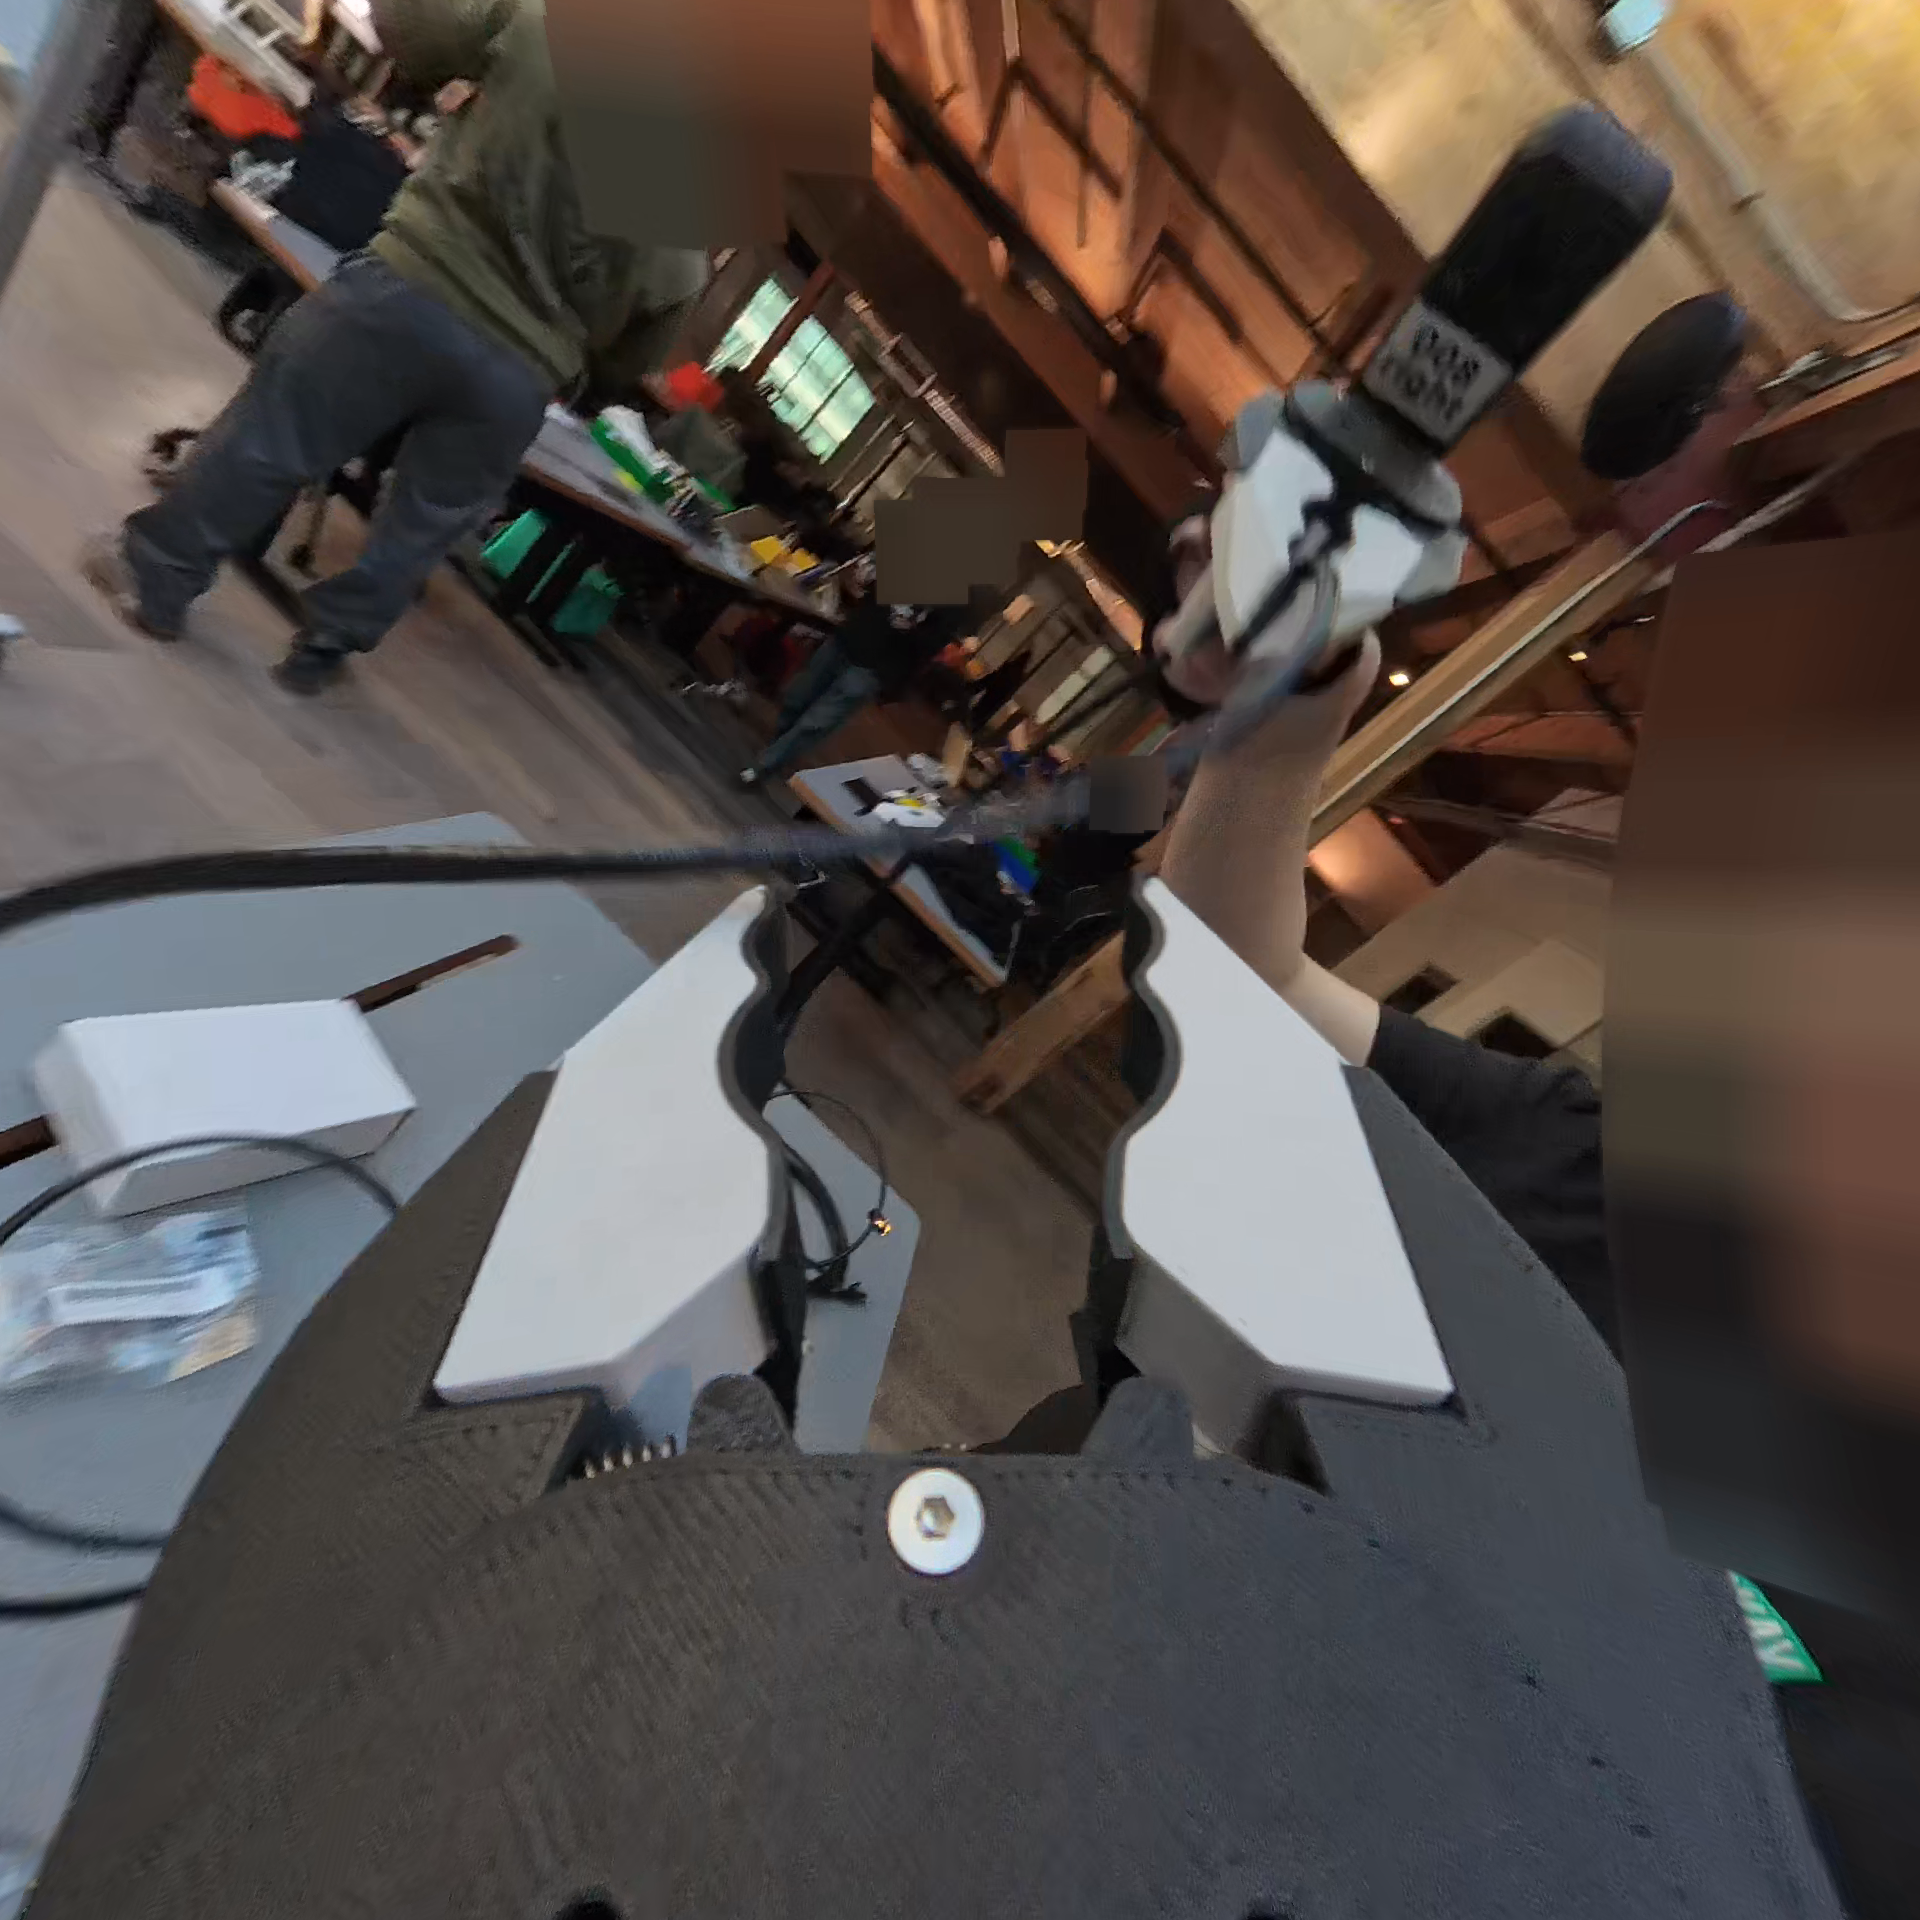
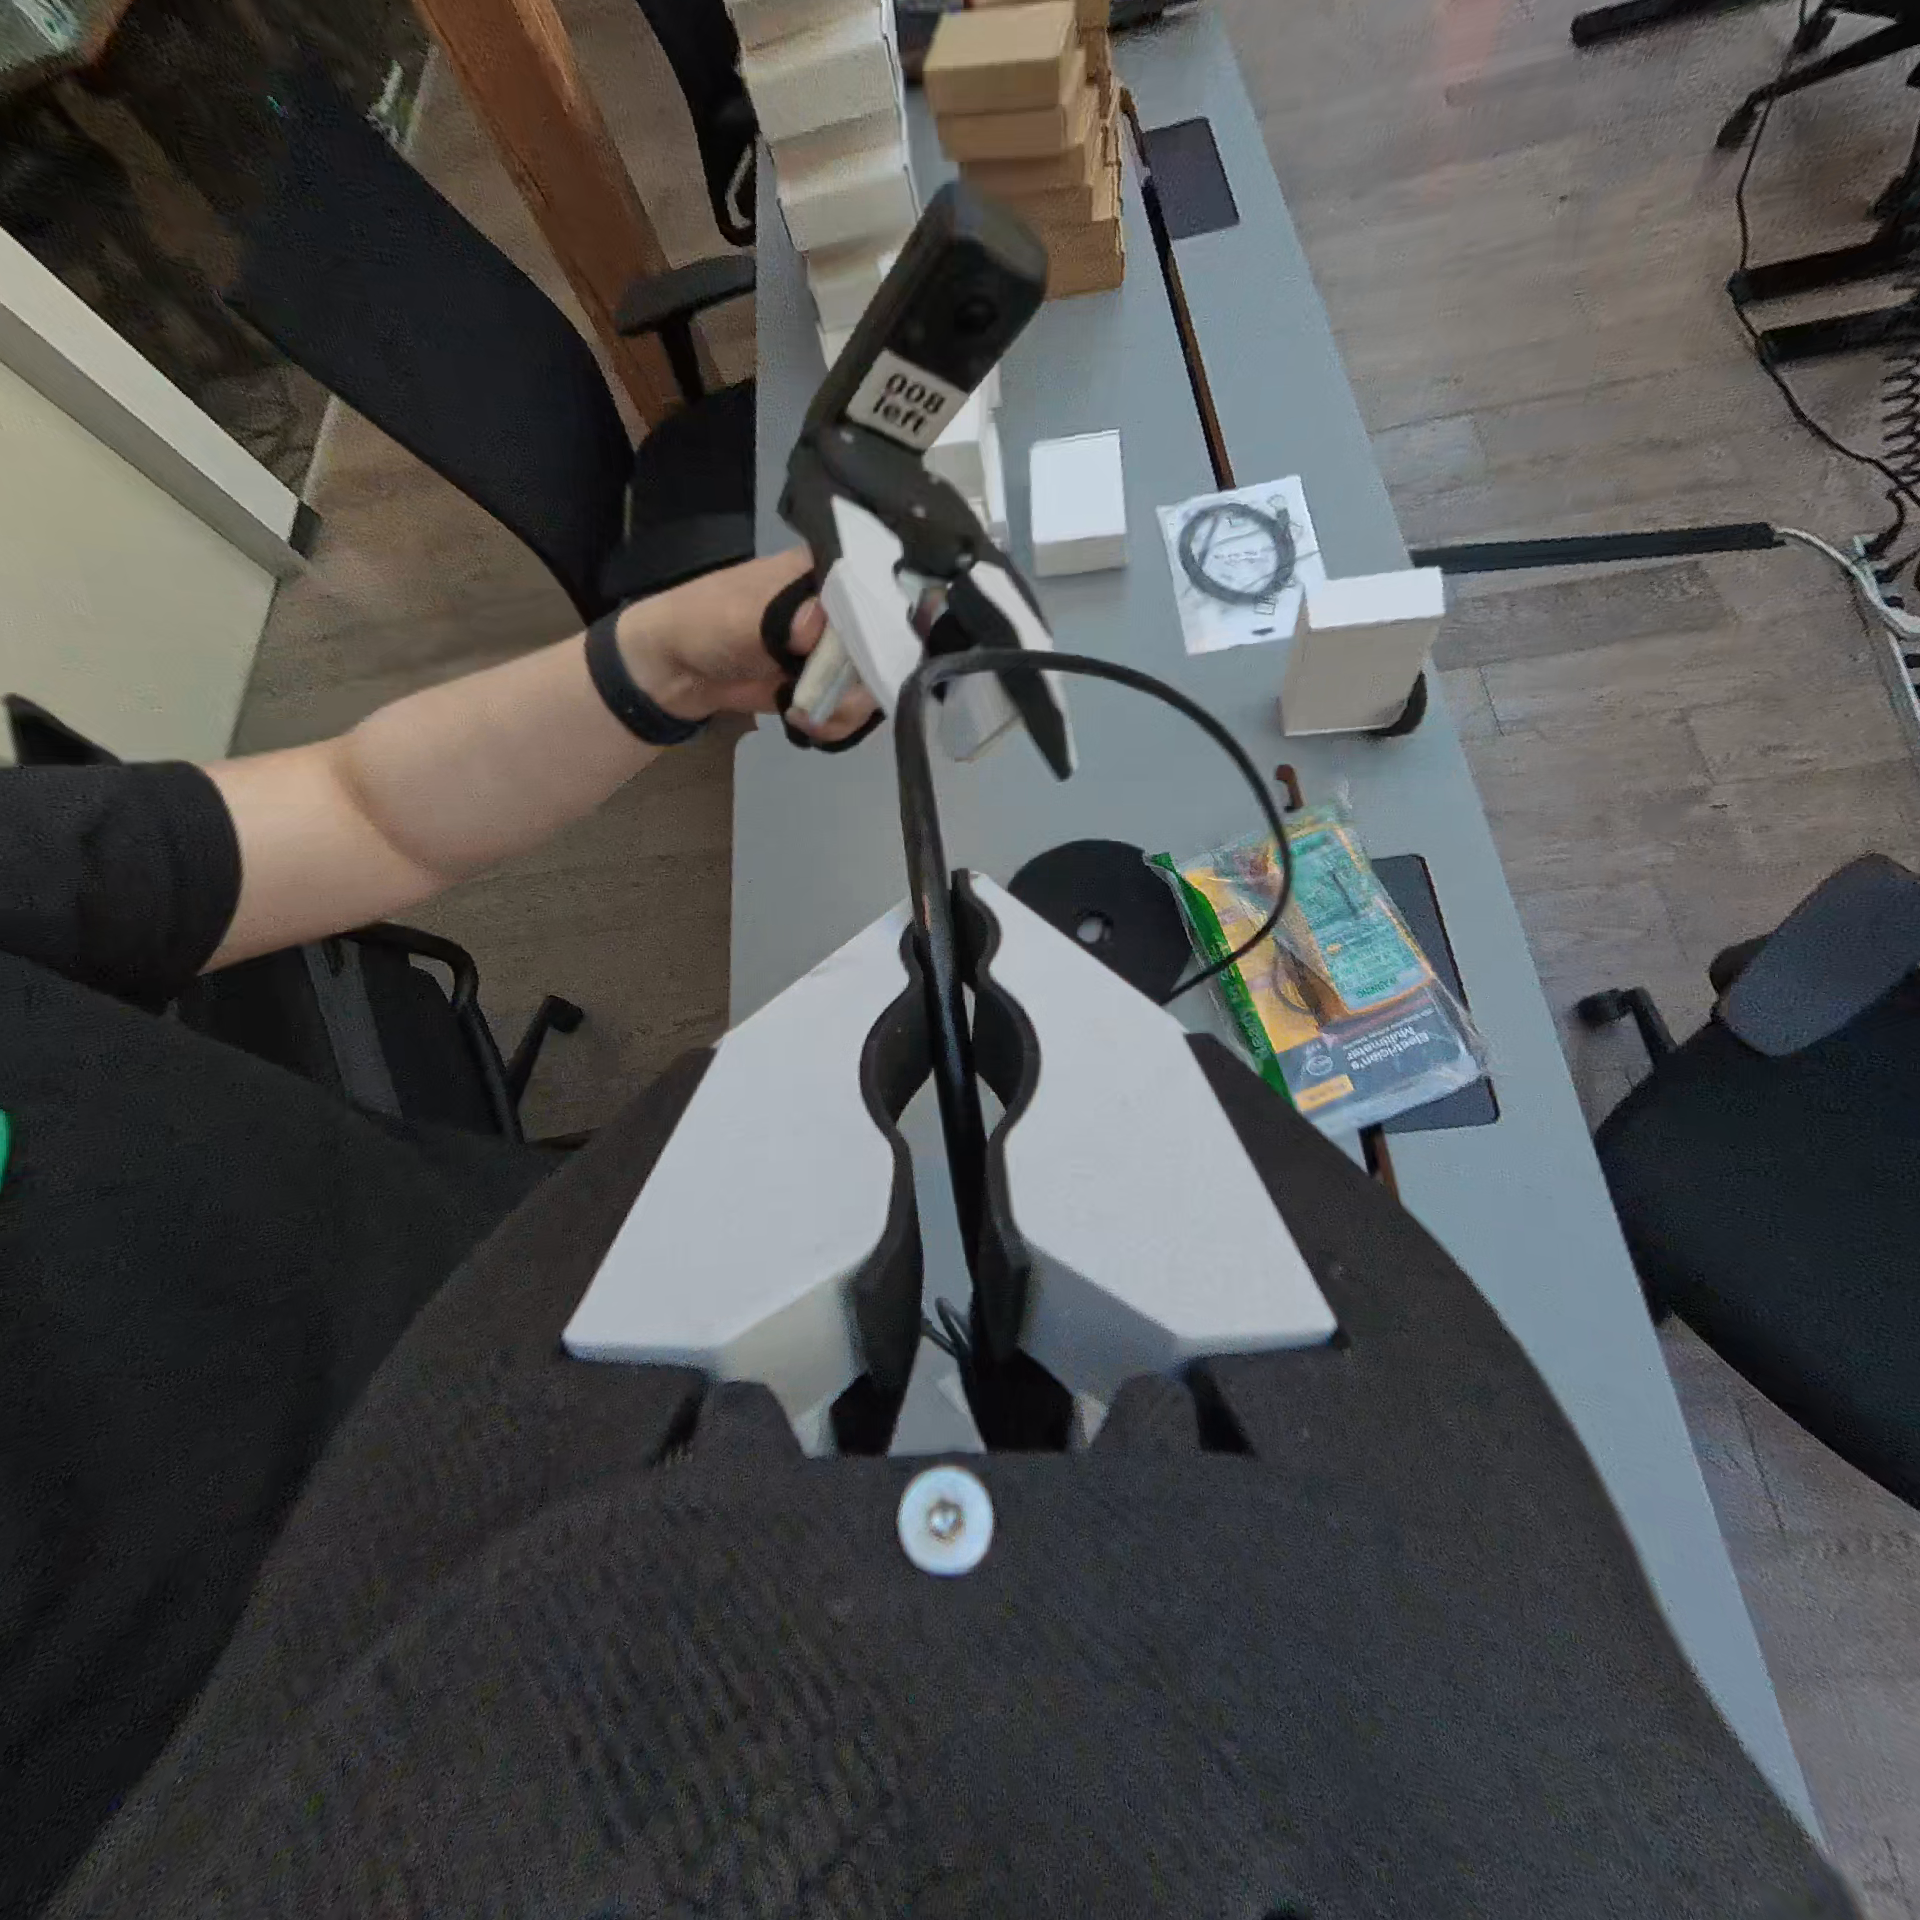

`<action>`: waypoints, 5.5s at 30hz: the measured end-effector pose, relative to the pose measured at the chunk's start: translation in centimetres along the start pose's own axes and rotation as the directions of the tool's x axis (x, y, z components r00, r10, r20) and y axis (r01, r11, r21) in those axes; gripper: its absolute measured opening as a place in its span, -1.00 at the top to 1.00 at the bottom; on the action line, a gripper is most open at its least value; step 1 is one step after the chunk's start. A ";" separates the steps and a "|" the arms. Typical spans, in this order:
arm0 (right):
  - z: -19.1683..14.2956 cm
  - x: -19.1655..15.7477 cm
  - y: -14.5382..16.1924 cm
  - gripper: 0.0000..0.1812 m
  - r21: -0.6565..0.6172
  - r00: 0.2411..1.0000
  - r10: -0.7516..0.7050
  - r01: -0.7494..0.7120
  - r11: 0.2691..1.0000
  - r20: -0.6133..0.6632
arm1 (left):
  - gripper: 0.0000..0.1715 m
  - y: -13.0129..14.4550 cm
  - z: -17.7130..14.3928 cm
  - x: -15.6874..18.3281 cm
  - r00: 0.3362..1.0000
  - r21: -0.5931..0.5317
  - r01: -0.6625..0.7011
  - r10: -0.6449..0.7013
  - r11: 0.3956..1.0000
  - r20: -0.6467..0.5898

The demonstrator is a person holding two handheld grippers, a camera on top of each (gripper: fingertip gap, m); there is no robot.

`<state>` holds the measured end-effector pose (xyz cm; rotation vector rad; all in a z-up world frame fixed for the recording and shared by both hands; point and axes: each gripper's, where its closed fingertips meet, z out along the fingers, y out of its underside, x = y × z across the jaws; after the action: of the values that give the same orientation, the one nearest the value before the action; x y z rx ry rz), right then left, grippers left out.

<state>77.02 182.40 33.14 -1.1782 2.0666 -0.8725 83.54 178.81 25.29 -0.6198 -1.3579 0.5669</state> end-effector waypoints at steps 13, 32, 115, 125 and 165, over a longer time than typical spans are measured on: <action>1.9 0.3 -11.2 1.00 -0.387 0.787 -0.469 0.319 0.865 -0.400 | 0.41 20.2 8.2 -2.9 0.997 -0.297 -0.066 0.052 0.953 -0.055; -3.3 12.3 -10.3 1.00 -0.349 0.485 -0.408 0.212 0.913 -0.774 | 0.68 39.6 -2.1 -14.6 0.782 -0.370 0.210 0.072 0.905 0.620; 35.8 -7.1 50.6 0.65 0.044 0.484 0.635 -0.774 0.632 -0.603 | 1.00 -28.3 -81.5 7.5 -0.335 -0.397 -0.129 0.337 0.909 0.880; 37.0 -6.7 49.5 0.15 0.060 0.485 0.618 -0.756 0.652 -0.618 | 1.00 -16.8 -85.5 3.7 -0.307 -0.320 0.104 0.336 0.942 0.891; 39.4 -31.1 42.7 -0.09 0.474 -0.133 0.651 -0.793 0.382 -0.747 | 0.39 -11.8 -78.1 -19.9 0.676 -0.707 0.701 0.228 0.095 0.701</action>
<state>99.00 216.95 -18.45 0.9310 3.0241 -0.7264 158.65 150.46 11.30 -1.2694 -2.5422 -0.7618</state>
